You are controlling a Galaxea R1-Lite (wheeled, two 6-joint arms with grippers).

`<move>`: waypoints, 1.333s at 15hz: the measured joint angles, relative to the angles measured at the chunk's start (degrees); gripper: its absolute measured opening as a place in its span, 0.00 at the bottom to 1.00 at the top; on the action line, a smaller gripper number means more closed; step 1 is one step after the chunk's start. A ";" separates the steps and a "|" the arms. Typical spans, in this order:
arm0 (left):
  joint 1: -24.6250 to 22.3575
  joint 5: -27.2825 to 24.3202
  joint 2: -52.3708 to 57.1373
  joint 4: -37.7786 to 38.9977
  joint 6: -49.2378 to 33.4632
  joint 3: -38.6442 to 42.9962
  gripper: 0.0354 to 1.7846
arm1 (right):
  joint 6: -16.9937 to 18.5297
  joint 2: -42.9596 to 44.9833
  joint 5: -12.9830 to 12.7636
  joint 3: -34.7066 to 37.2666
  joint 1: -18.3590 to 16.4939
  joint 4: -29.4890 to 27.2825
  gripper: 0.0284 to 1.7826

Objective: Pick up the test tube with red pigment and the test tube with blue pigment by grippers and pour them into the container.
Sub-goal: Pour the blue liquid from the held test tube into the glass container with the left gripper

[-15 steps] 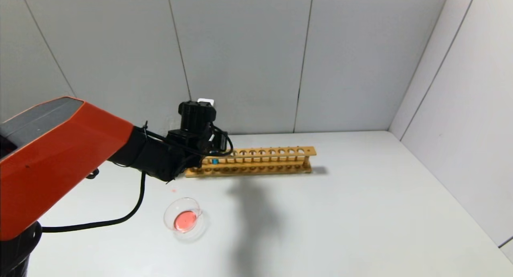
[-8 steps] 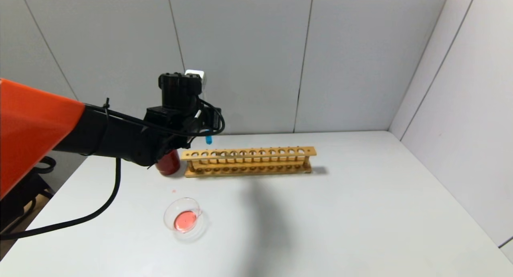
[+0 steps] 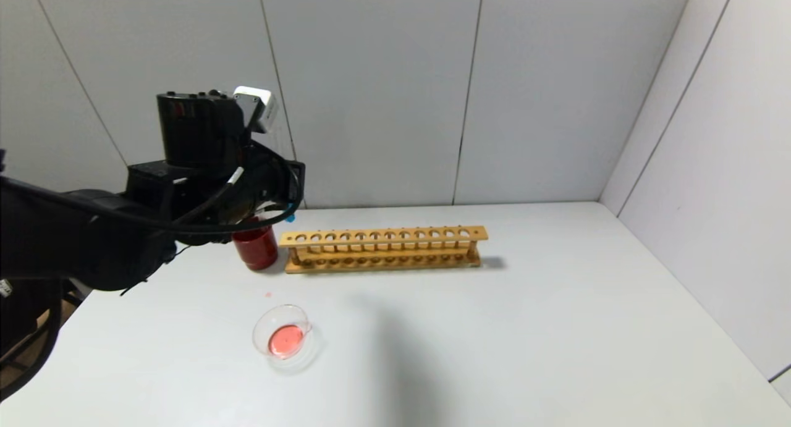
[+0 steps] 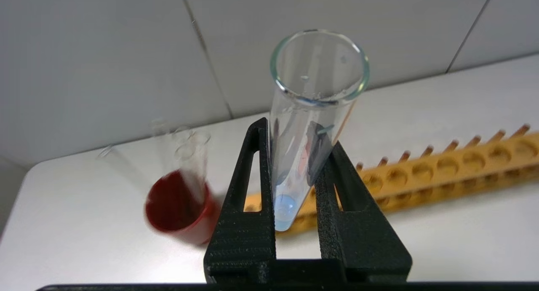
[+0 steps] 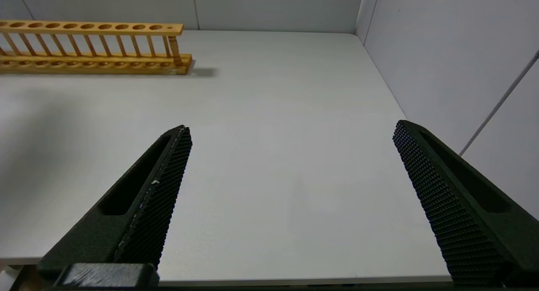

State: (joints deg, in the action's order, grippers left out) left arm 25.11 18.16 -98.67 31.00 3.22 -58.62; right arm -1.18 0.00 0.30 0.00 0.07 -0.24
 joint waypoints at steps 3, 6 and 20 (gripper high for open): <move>-0.17 -0.09 6.28 3.72 2.21 8.74 0.16 | 0.00 0.00 0.02 0.00 0.00 -0.02 0.98; -1.13 -0.30 10.36 7.97 4.72 16.46 0.16 | 0.02 0.00 0.00 0.00 -0.02 -0.02 0.98; -17.20 -35.63 8.16 22.47 47.99 34.04 0.16 | 0.02 0.00 0.00 0.00 0.00 0.00 0.98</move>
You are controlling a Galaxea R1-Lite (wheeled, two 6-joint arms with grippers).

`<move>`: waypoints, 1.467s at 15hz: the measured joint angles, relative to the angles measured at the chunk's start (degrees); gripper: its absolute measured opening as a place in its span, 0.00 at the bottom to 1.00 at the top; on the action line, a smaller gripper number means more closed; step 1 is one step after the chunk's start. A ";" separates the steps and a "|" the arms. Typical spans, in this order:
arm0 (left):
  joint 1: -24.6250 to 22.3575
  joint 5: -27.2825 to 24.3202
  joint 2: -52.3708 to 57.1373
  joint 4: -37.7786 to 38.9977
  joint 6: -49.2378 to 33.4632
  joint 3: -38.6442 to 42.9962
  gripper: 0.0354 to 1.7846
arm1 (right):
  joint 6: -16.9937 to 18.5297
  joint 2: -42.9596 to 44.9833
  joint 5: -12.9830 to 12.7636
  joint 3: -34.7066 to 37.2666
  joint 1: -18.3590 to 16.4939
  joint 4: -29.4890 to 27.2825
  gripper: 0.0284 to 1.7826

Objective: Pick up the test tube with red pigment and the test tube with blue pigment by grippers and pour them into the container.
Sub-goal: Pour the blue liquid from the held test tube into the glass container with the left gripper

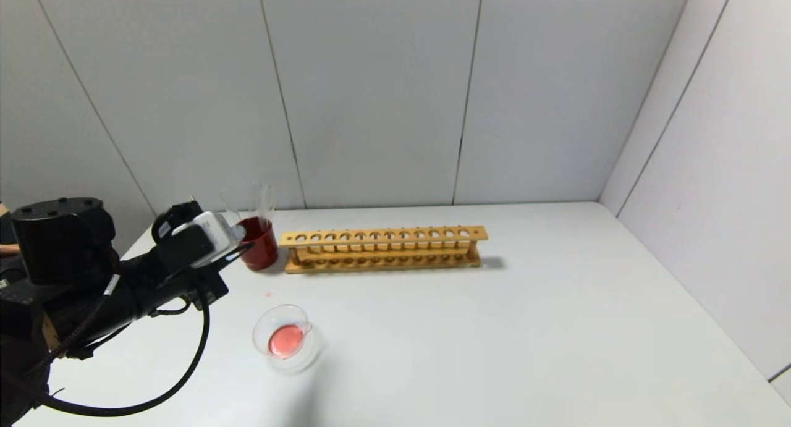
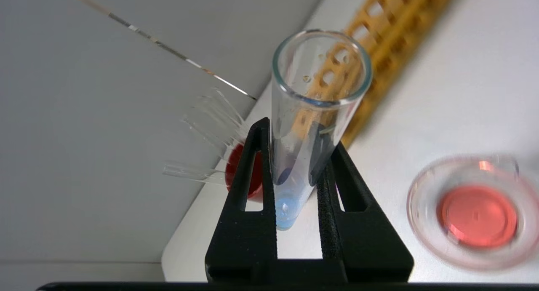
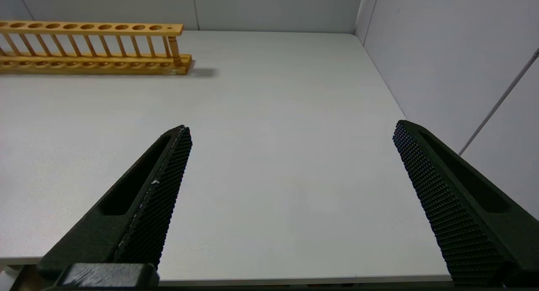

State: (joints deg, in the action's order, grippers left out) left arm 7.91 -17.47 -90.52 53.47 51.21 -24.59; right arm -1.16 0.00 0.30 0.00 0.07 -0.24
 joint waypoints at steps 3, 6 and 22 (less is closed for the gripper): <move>-1.16 -1.93 -0.33 -6.01 10.28 1.06 0.16 | 0.00 0.00 0.02 0.00 0.00 -0.02 0.98; -3.06 -2.01 -1.33 -6.80 19.32 1.08 0.16 | 0.00 0.00 0.00 0.00 -0.02 0.00 0.98; -5.96 -3.86 -7.41 -6.73 42.06 -0.73 0.16 | 0.00 0.00 0.00 0.00 0.00 0.00 0.98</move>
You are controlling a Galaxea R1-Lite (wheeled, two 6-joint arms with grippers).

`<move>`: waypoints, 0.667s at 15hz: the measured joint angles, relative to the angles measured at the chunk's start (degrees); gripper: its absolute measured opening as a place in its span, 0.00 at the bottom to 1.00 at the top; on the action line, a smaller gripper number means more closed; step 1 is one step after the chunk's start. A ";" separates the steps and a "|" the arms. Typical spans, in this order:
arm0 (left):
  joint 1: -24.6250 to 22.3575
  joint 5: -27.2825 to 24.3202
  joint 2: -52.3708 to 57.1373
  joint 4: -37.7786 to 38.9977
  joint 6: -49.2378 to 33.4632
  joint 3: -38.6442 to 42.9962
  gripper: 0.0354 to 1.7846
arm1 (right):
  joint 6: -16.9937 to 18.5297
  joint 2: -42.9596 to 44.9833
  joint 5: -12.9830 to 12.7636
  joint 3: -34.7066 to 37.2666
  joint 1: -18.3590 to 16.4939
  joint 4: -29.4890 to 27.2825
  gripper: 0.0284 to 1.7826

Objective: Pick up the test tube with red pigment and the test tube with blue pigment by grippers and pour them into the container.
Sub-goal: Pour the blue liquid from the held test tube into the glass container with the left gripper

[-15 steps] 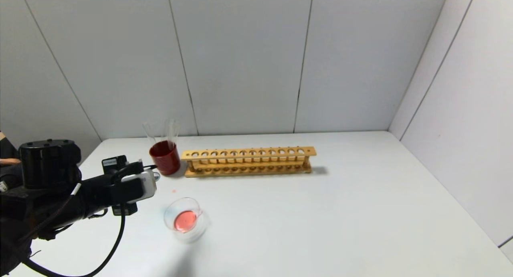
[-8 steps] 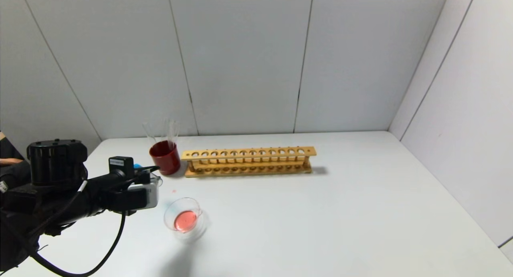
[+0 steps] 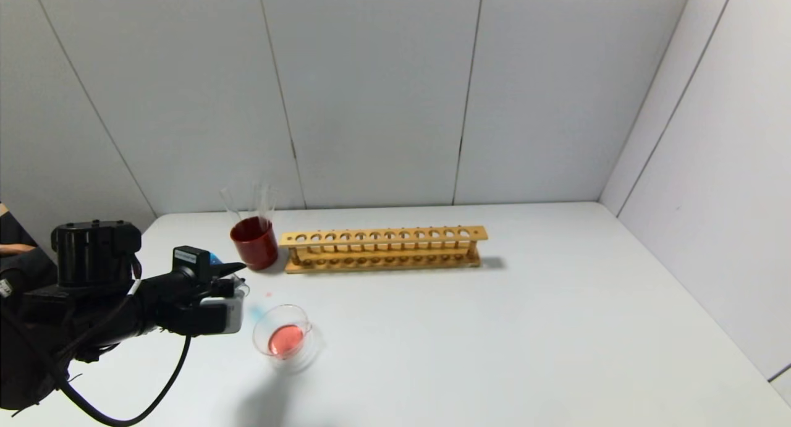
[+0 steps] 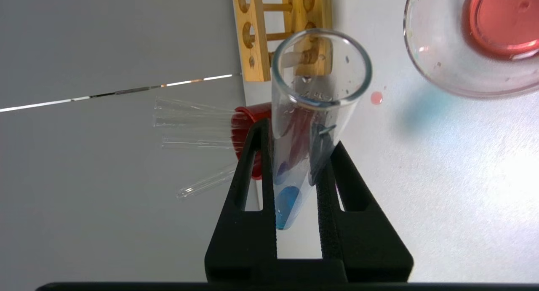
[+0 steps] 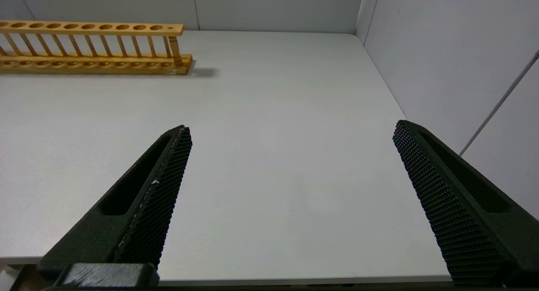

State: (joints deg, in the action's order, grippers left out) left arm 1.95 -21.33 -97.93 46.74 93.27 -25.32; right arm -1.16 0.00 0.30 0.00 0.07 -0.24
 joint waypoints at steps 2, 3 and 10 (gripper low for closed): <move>-1.38 -0.83 -0.33 -0.07 3.50 -0.20 0.16 | 0.00 0.00 0.02 0.00 0.00 0.00 0.98; -1.65 -0.88 -0.55 -0.07 4.46 -0.30 0.16 | 0.00 0.00 0.00 0.00 0.00 -0.02 0.98; 0.80 -0.83 -3.93 -0.02 8.39 -4.04 0.16 | 0.00 0.00 0.02 0.00 0.00 -0.02 0.98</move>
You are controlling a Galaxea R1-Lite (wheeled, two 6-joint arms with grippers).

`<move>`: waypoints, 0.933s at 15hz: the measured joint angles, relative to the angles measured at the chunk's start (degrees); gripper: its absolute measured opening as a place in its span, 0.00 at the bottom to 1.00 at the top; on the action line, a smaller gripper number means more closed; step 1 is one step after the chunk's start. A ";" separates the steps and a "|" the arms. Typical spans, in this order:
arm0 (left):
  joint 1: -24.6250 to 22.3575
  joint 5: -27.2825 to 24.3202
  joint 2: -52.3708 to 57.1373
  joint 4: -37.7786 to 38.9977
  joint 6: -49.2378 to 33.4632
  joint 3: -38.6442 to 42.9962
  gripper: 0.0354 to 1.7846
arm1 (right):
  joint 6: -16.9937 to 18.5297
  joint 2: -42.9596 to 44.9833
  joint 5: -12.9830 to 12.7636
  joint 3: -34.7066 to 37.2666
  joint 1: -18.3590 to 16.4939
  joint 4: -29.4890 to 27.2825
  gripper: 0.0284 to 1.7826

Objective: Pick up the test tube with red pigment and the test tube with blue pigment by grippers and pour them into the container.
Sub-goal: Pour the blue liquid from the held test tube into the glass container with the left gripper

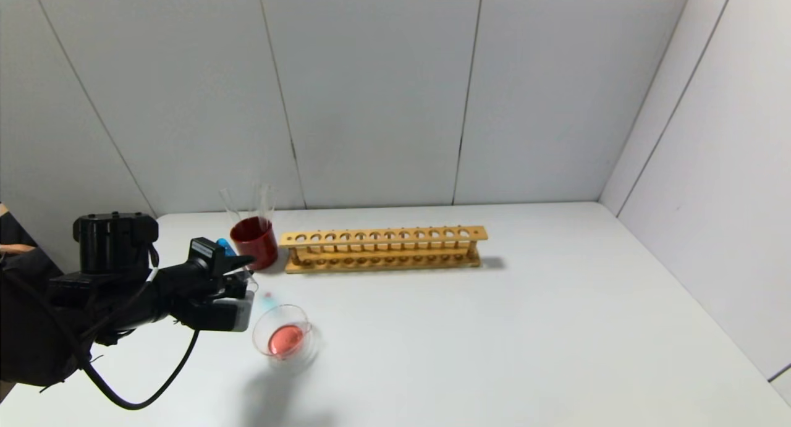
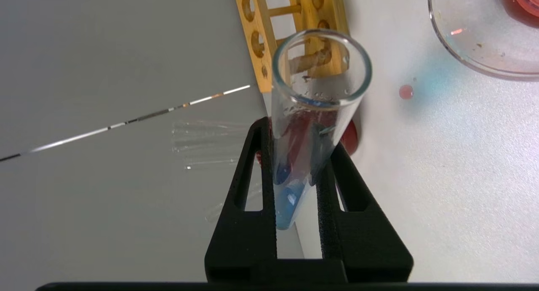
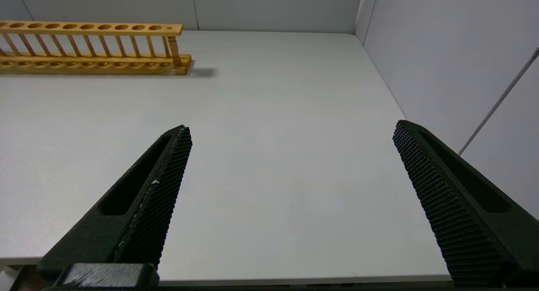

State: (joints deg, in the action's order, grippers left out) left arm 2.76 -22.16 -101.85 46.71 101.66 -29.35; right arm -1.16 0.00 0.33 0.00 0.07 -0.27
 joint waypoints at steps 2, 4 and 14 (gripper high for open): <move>0.41 0.01 -0.43 0.02 2.06 -0.46 0.16 | -0.02 0.00 -0.02 0.00 -0.02 0.02 0.98; 0.55 -0.02 -0.44 0.06 3.88 -0.79 0.16 | 0.00 0.00 0.00 0.00 0.00 0.00 0.98; 1.60 0.12 -0.57 0.22 5.36 -1.56 0.16 | 0.00 0.00 0.00 0.00 0.00 0.00 0.98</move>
State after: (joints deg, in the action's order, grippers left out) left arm 4.35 -22.04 -102.43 46.93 107.02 -30.92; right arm -1.16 0.00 0.33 0.00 0.07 -0.27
